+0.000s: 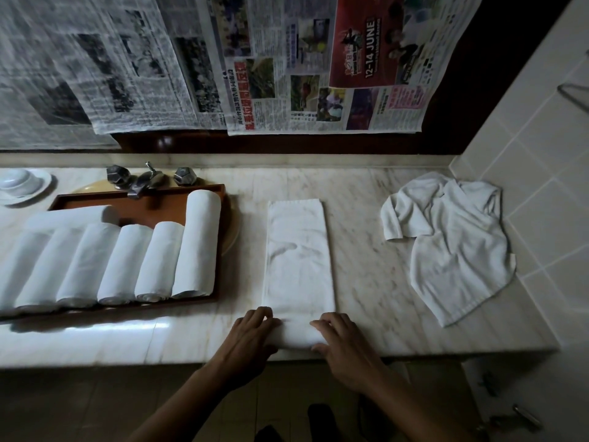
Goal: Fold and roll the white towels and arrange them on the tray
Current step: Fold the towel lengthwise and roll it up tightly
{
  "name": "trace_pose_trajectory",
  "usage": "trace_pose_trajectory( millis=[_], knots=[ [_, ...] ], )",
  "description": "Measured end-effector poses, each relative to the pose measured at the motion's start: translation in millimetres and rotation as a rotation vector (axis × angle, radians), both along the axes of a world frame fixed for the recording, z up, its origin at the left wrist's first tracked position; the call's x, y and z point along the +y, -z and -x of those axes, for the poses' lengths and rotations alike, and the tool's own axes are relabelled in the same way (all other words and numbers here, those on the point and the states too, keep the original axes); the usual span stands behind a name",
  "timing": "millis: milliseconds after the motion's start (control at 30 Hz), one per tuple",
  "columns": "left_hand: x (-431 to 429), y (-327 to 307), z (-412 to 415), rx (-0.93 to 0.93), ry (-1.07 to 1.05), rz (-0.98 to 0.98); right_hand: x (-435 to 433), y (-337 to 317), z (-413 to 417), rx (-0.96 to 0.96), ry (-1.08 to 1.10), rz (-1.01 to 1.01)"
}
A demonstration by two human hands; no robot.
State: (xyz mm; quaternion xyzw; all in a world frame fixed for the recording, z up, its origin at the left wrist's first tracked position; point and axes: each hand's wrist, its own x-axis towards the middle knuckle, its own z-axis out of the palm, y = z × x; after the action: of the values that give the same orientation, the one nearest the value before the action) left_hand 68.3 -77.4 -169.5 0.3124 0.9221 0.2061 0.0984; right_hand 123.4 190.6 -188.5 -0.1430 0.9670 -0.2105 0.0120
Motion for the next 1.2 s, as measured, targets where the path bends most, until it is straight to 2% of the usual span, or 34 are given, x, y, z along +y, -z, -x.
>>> trace_pose_trajectory(
  millis=[167,300,400,600,700,933,1033,1100,1200],
  knots=[
    [3,2,12,-0.015,-0.008,0.058,-3,0,2,0.079,0.045,-0.112],
    [5,2,19,-0.046,-0.005,0.098,-20,-4,-10,0.195,0.054,-0.093],
    [7,-1,25,-0.132,-0.027,0.111,-26,9,-15,0.175,0.017,-0.131],
    [3,-3,23,-0.301,-0.231,-0.137,-16,8,7,0.135,-0.030,-0.143],
    [3,-8,19,-0.240,-0.222,-0.094,-13,-1,13,0.108,-0.067,-0.111],
    [27,-6,-6,0.130,-0.042,0.035,-11,-17,20,-0.135,-0.062,-0.157],
    [34,-3,-3,0.111,-0.059,0.078,-11,-28,31,-0.225,-0.046,-0.196],
    [37,-8,1,0.109,-0.065,0.054,-10,-36,40,-0.226,-0.015,-0.175],
    [40,-12,10,0.130,-0.056,0.041,-11,-38,66,-0.084,0.056,-0.041]
  ],
)
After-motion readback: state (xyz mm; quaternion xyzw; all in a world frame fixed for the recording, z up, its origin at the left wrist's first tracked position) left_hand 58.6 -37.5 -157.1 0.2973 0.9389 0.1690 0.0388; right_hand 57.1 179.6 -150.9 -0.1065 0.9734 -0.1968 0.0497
